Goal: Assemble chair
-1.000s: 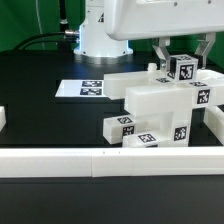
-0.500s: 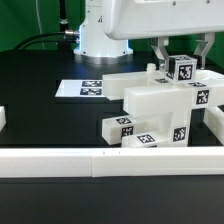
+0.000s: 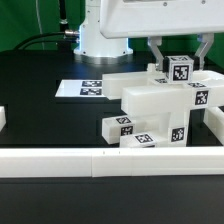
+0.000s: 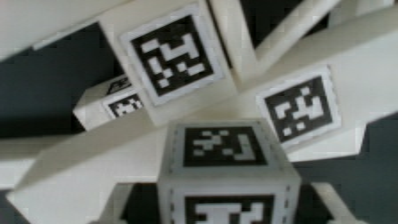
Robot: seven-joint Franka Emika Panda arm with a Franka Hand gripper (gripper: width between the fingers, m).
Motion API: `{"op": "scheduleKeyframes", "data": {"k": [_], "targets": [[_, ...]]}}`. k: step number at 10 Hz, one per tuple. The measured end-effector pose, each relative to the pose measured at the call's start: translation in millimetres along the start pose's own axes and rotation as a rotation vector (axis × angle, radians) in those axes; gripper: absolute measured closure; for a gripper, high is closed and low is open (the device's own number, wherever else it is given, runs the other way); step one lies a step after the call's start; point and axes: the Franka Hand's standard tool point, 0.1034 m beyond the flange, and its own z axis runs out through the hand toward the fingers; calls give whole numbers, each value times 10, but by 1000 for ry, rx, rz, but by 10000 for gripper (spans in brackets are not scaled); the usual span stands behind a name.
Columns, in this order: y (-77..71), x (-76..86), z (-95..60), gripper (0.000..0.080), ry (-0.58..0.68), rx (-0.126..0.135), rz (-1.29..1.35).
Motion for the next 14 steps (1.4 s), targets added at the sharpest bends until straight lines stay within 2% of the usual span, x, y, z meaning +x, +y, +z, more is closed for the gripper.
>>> {"op": "scheduleKeyframes", "data": {"k": [4,7,10,12,13,14], "targets": [[16,0,3,515,23,14,343],[24,6,11,515,24,53,641],[12,1,15,515,14,62,874],[8,1,15,515,14,63,885],[7,-2,18,434,14,62,849],[-10,-1,11,434,6,59,825]]}}
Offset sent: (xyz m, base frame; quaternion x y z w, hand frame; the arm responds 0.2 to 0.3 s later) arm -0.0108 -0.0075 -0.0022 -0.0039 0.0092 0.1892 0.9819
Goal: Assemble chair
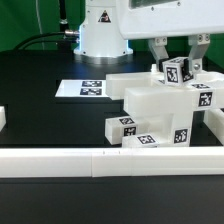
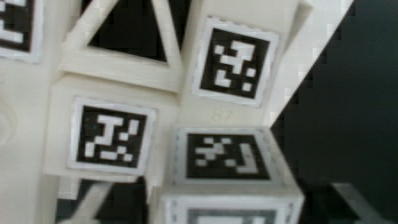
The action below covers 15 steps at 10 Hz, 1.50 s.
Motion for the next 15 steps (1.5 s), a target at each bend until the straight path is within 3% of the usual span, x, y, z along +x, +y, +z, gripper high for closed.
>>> {"op": "scheduleKeyframes", "data": {"k": [1,2,6,8,11,15], "targets": [[-17,3,-9,252,-2,0,-70],[-9,4,-1,182,-2,-1,-157],[-3,8,5,151,-3,-2,-400],[-5,0,10,150,5,-19,-642],[0,8,6,150,2,-22,-853],[-4,6,3,150,1,-28,-1018]]}}
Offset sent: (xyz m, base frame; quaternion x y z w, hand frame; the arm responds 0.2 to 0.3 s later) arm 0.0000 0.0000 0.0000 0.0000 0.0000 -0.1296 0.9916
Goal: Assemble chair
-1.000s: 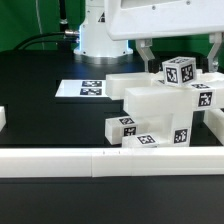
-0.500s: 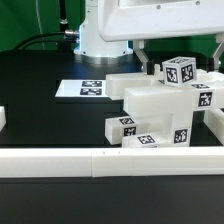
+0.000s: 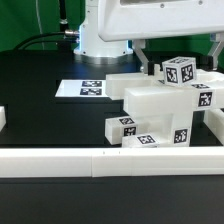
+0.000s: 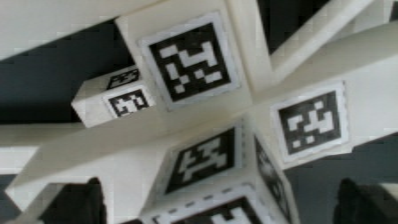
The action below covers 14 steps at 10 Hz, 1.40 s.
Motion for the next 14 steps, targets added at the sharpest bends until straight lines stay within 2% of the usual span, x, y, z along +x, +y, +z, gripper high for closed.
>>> {"op": "scheduleKeyframes", "data": {"k": [1,4,5,6,7,10,14], "targets": [[4,1,-1,150,-1,-8,-70],[-6,13,6,177,11,-10,-100],[22,25,13,355,27,-16,-99],[20,22,14,355,26,-15,-84],[21,23,14,519,26,-15,-72],[20,22,15,516,27,-13,50],[5,19,18,515,29,-9,394]]}}
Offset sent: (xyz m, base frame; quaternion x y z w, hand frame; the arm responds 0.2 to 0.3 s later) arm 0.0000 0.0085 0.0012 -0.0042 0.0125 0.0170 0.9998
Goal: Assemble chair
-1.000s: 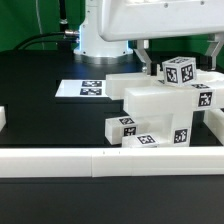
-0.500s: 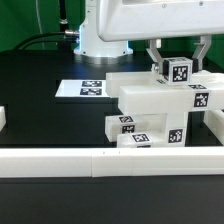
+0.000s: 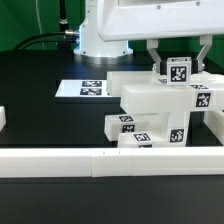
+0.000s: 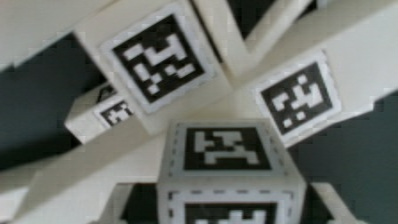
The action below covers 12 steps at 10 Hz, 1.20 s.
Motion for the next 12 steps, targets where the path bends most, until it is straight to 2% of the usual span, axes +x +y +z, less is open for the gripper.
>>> {"op": "scheduleKeyframes", "data": {"k": [6,9,11,12], "targets": [[99,50,3,515,1,2,396],[64,40,6,515,-7,17,657],[62,42,3,507,-8,16,607],[48,59,-12,334,-7,18,589]]}}
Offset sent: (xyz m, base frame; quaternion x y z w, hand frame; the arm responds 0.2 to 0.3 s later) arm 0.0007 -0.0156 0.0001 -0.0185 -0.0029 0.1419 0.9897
